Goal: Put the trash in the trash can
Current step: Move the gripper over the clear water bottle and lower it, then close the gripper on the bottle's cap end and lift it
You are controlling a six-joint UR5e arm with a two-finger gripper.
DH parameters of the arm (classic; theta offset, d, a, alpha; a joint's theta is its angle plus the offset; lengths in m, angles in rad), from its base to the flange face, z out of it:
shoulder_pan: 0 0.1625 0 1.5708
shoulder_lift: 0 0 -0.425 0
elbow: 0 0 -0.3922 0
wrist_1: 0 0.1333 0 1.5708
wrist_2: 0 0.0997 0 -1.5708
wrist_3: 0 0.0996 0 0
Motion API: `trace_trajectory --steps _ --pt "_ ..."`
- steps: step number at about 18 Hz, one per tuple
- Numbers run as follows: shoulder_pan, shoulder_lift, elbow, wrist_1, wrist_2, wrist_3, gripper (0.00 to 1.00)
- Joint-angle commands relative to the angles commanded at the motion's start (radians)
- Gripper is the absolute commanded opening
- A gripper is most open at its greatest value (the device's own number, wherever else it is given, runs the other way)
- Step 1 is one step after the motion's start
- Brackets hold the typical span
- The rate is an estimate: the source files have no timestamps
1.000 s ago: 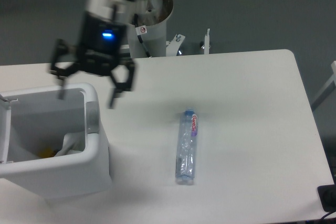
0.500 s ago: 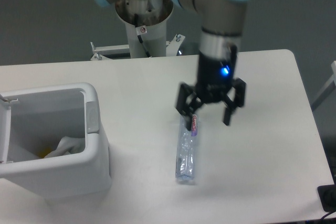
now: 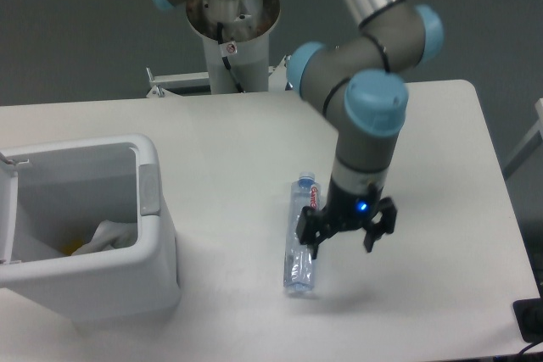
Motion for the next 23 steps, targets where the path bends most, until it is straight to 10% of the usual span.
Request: trace_trajectory --steps 11,17,23 --pt "-0.040 -0.069 -0.026 0.057 0.095 0.013 1.00" --pt "-0.041 -0.065 -0.023 0.055 0.104 -0.010 0.52" --pt "-0.041 -0.061 -0.022 0.060 0.104 -0.006 0.52"
